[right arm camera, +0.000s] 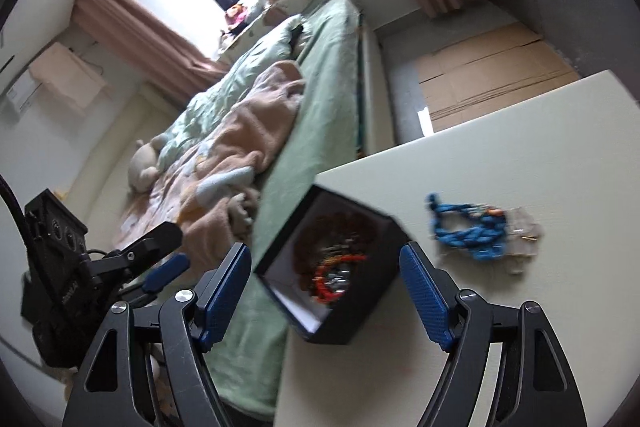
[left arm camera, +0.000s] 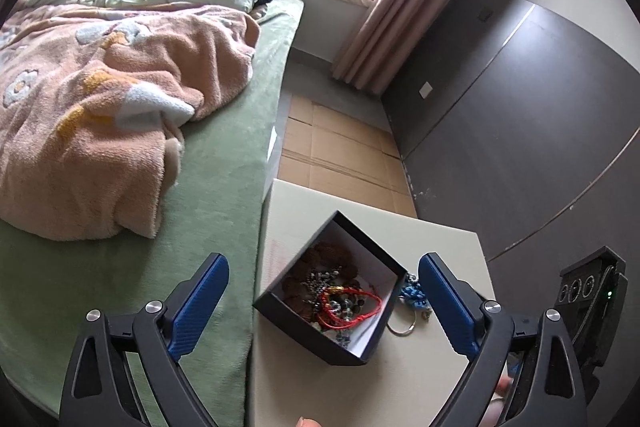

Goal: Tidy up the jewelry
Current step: 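Lower the red string bracelet into the black box and open the right tool, then move the open left tool over the blue braided bracelet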

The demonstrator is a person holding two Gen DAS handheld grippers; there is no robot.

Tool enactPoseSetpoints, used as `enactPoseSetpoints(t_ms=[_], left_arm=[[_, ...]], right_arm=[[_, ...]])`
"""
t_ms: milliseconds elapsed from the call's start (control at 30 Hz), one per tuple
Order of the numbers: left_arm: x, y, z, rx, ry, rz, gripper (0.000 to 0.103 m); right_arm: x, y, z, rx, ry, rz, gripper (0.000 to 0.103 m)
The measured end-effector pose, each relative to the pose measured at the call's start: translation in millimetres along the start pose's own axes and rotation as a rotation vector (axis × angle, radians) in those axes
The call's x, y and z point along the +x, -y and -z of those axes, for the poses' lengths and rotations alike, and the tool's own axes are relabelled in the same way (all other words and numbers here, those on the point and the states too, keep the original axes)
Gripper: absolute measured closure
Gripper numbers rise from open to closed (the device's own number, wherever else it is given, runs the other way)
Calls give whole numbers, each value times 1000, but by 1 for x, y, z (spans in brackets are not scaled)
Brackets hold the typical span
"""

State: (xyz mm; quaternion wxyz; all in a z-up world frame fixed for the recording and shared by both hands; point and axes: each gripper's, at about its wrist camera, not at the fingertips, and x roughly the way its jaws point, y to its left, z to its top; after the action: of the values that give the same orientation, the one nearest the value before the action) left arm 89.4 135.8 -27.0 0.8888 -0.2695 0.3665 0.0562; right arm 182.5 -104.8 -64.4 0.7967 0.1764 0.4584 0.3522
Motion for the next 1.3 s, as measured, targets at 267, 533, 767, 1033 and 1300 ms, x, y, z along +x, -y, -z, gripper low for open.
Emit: enactPoseSetpoints(t_ms=[267, 533, 767, 1033, 1300], left_arm=[[8, 30, 11, 50, -15, 22, 7], [23, 81, 25, 182, -33, 25, 7], [44, 121, 40, 310, -57, 8, 7], [83, 148, 58, 387, -149, -17, 23], [125, 162, 70, 444, -225, -49, 36]], right_arm=[[-41, 34, -1, 76, 27, 65, 18], [-74, 75, 3, 206, 36, 144, 18], [-97, 108, 7, 305, 38, 200, 18], [-120, 142, 9, 427, 55, 192, 18], [-126, 163, 5, 486, 41, 280, 18]])
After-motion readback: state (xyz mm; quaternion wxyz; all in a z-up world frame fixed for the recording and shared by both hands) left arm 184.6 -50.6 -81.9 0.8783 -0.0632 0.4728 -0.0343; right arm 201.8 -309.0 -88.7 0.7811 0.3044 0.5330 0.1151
